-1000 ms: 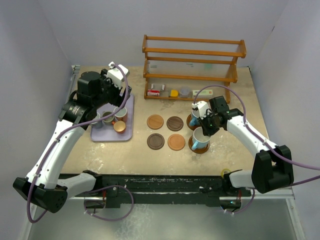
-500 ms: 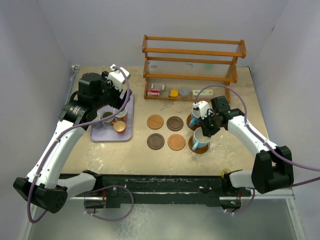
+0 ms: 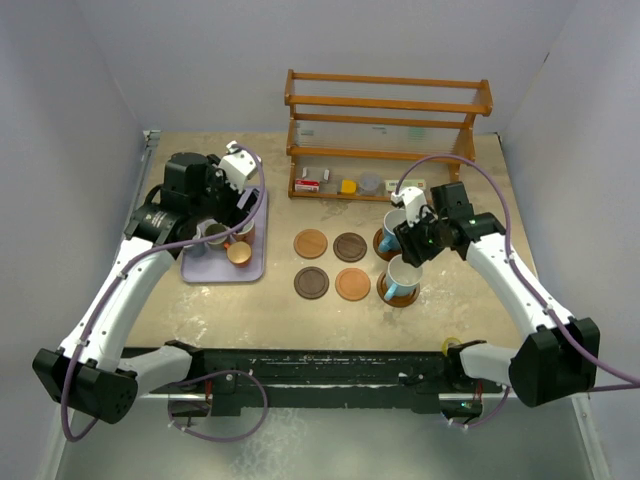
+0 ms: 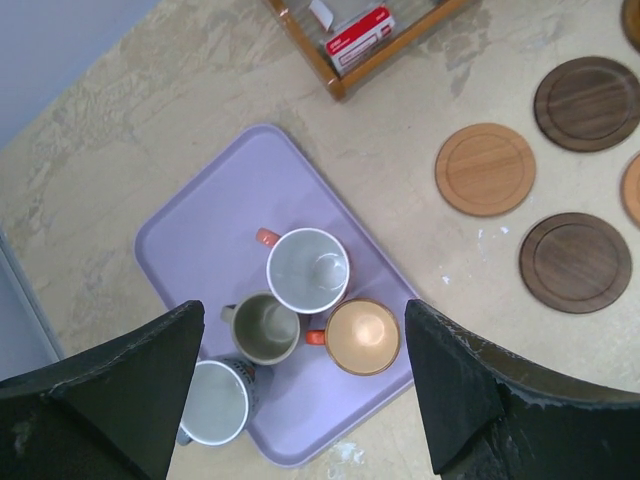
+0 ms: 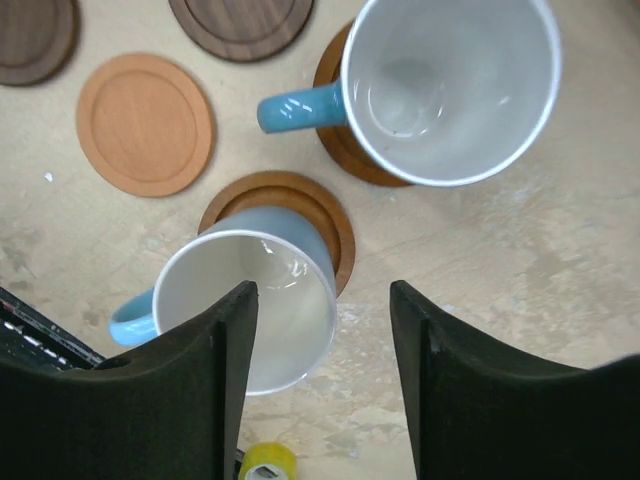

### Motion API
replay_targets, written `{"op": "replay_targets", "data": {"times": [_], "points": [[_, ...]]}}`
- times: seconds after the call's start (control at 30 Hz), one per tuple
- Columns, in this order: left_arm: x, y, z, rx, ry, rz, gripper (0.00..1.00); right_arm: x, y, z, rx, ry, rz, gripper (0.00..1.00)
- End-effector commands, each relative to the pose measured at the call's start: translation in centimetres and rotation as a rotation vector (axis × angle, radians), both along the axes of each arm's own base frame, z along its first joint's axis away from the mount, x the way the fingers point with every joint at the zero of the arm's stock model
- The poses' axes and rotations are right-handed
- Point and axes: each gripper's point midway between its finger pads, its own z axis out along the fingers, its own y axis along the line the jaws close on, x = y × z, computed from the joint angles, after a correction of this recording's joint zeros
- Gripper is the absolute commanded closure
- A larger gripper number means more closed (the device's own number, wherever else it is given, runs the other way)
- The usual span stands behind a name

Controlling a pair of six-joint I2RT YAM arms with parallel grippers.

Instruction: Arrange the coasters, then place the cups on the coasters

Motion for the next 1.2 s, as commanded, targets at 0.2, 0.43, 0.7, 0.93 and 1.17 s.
{"op": "replay_targets", "data": {"times": [0.2,0.43,0.7,0.93,1.17], "points": [[4.4,3.8,-4.0,0.024,0.094,0.025,0.21,0.0,1.5,6.4,0.128,-0.157,0.022,0.23],[7.3,4.5,-7.5,0.081,0.184,-0.134,0.21,-0.7,2.4,6.3,0.180,-0.161,0.057,0.21],[8.6,3.4,-11.3,0.139,0.353,-0.415,0.28,-1.0,2.4,5.7,0.174,-0.140,0.063,0.22],[8.9,2.6,-14.0,0.150,0.497,-0.577,0.34,-1.0,2.1,5.4,0.160,-0.142,0.055,0.22],[8.8,1.6,-16.5,0.212,0.542,-0.641,0.44,-0.9,1.9,5.0,0.149,-0.134,0.050,0.22]]}}
